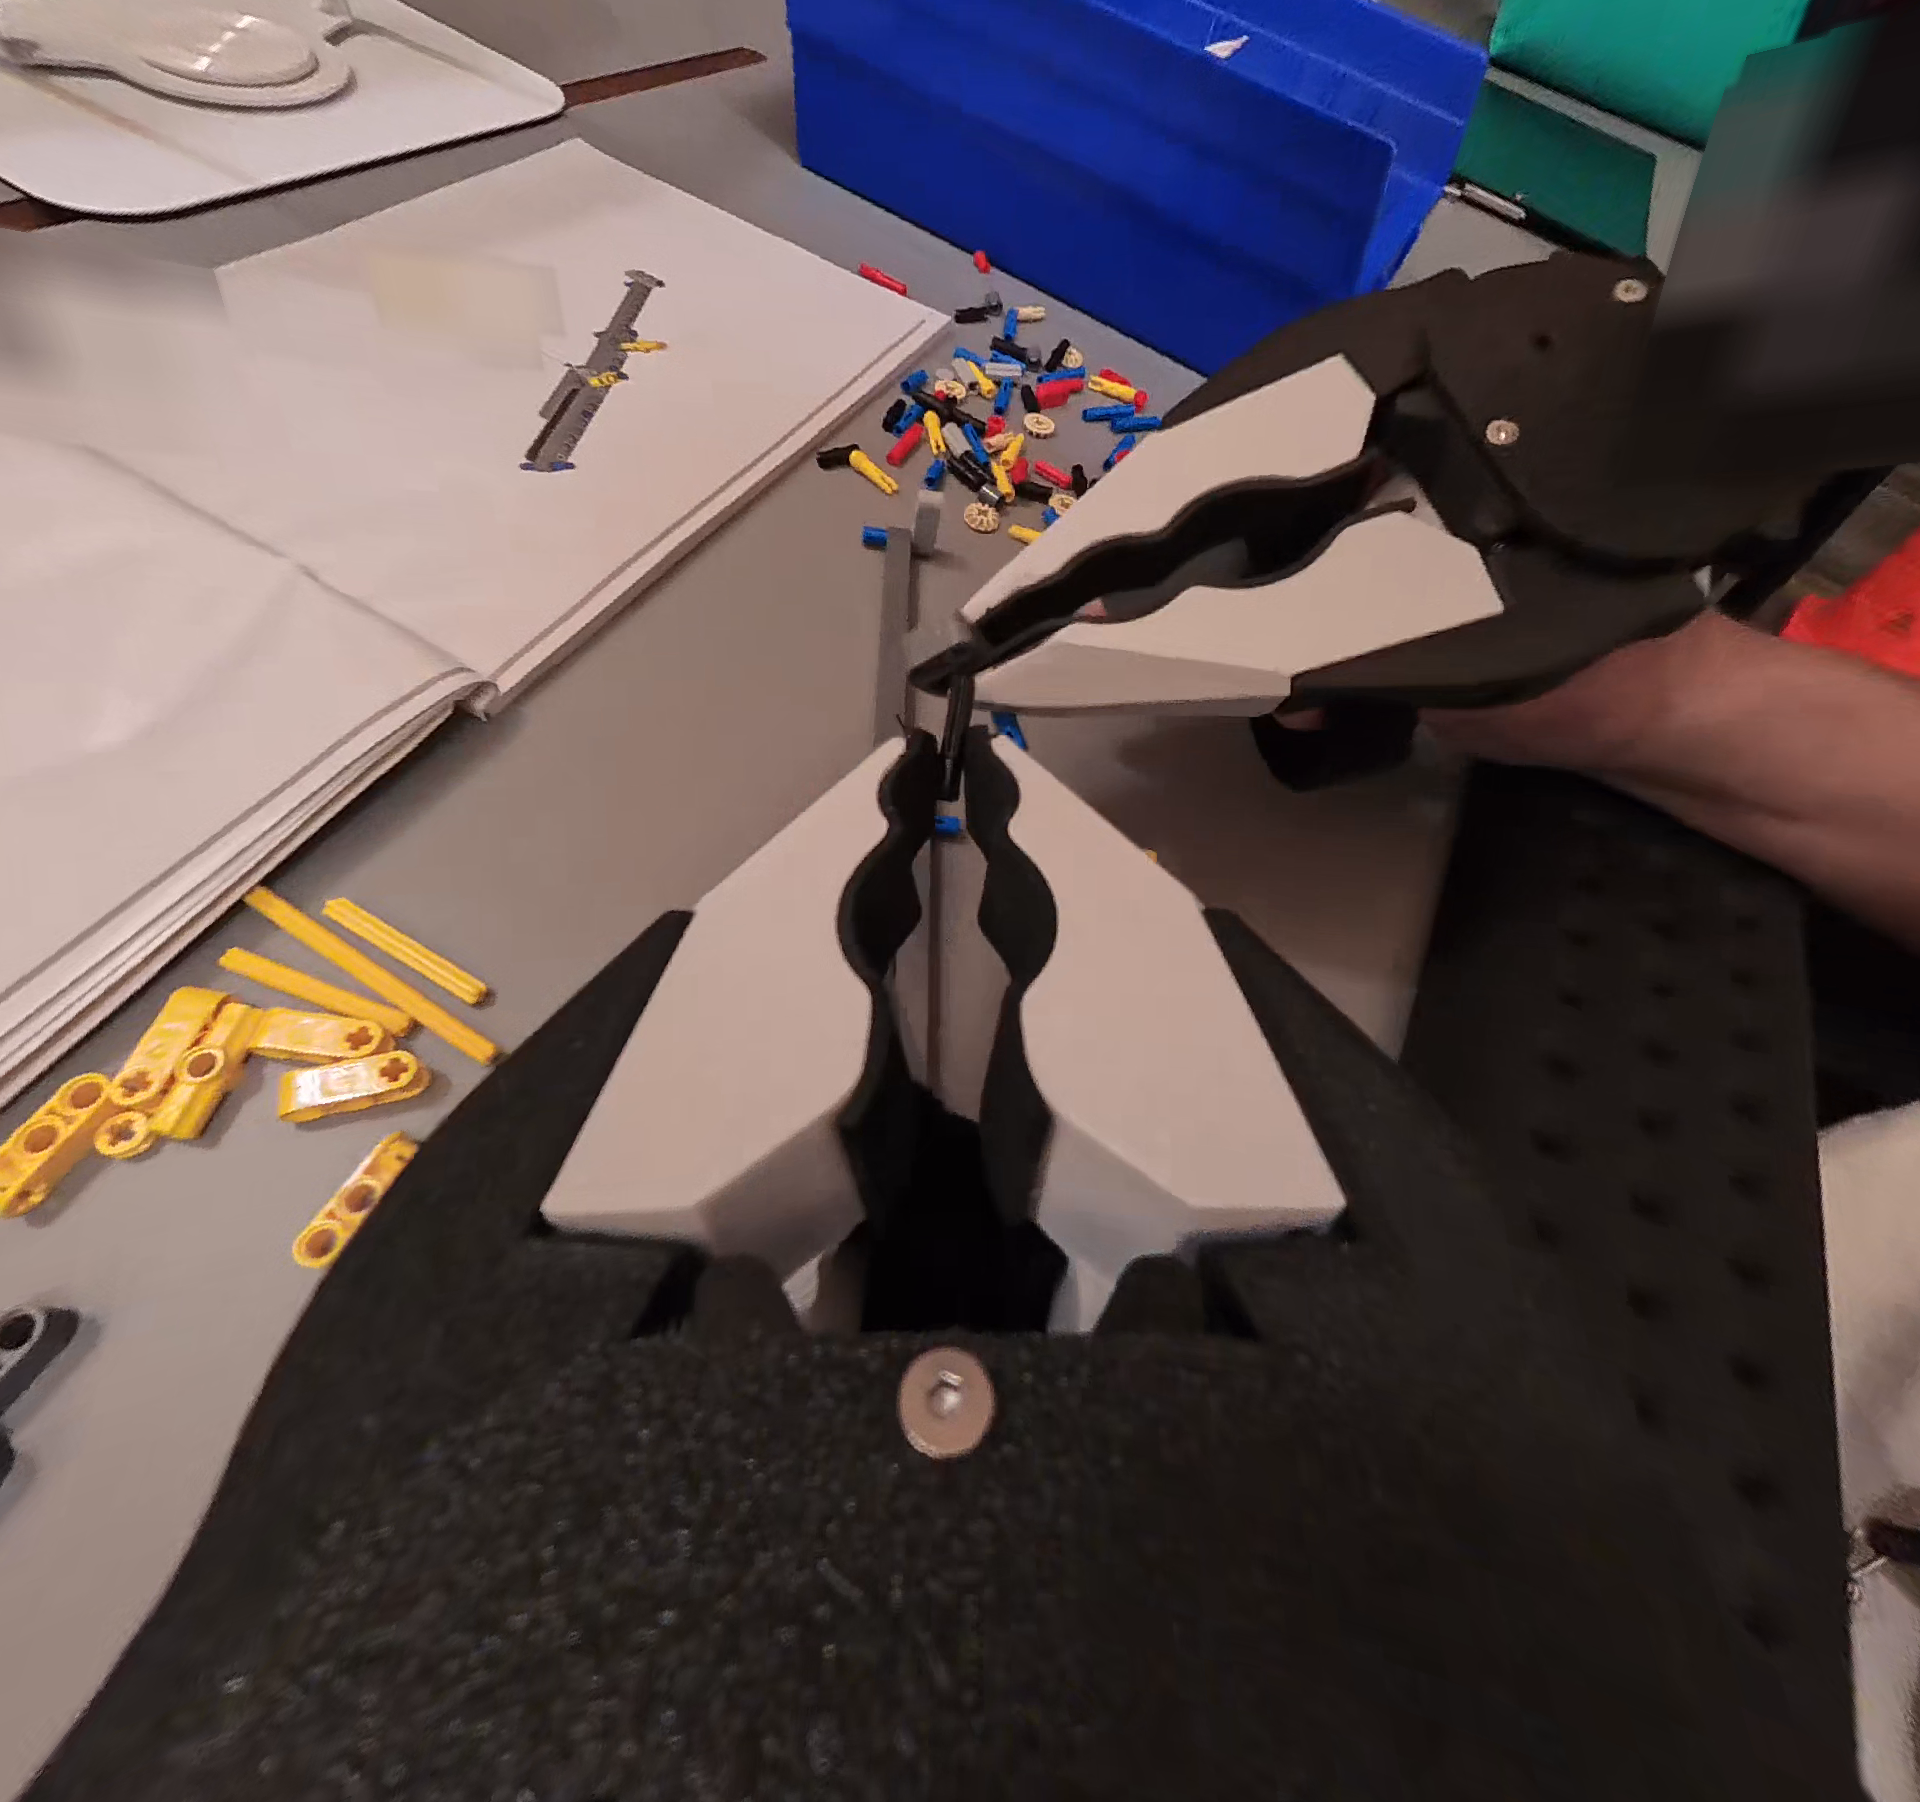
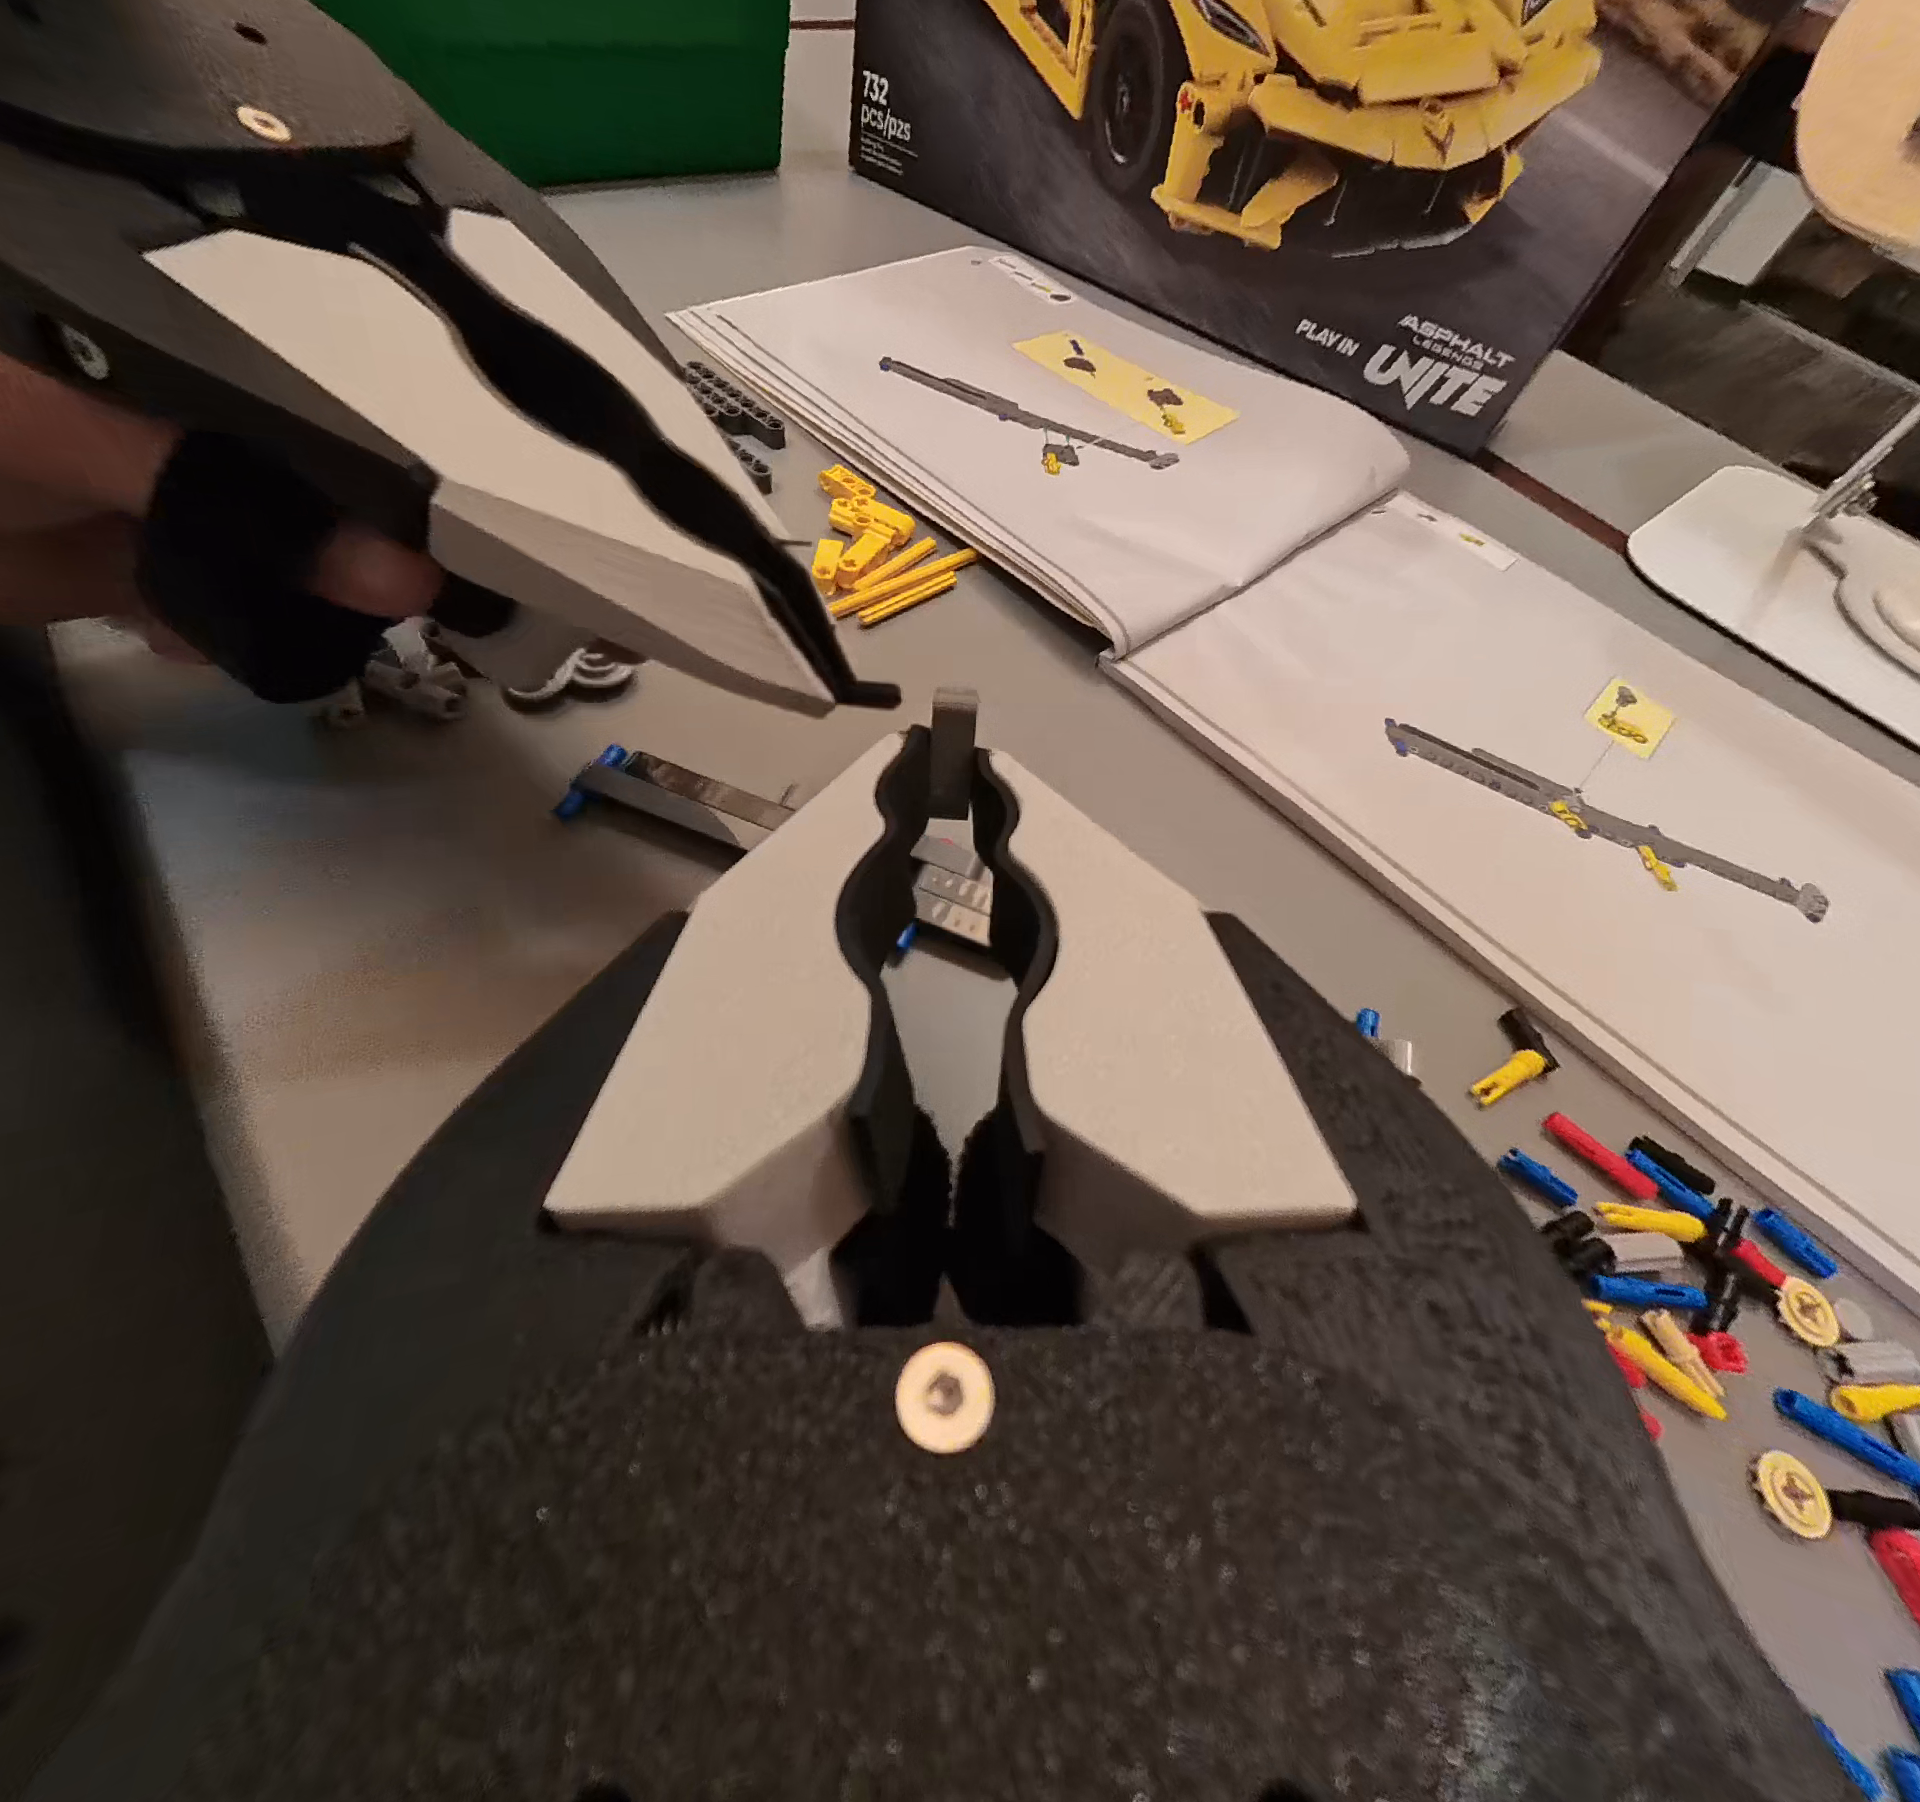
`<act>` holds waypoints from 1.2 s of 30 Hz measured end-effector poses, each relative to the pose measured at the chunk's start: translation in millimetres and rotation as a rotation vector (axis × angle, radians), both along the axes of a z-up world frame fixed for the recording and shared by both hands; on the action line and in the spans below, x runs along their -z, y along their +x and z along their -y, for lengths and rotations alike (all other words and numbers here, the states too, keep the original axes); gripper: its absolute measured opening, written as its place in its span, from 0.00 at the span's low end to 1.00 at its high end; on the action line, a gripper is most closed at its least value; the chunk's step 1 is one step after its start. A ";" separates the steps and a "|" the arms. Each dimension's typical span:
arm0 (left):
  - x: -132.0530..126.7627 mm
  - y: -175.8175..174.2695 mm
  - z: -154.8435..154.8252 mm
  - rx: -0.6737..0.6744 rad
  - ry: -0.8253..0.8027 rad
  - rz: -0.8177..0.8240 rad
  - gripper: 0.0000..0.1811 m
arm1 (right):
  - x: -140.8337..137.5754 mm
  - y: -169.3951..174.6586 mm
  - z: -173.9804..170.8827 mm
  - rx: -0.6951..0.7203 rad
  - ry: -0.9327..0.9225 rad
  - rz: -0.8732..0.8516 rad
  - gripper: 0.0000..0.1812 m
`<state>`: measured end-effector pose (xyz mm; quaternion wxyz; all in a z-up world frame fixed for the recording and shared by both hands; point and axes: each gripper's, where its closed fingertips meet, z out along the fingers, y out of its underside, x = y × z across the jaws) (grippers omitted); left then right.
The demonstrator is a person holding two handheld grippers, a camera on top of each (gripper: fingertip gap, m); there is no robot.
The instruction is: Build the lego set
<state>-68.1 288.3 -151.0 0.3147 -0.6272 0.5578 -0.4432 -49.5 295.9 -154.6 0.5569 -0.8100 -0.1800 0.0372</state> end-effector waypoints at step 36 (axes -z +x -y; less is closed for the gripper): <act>22.9 -0.4 -5.4 -0.081 0.075 -0.146 0.02 | 16.2 -2.9 -5.7 0.024 0.007 0.324 0.04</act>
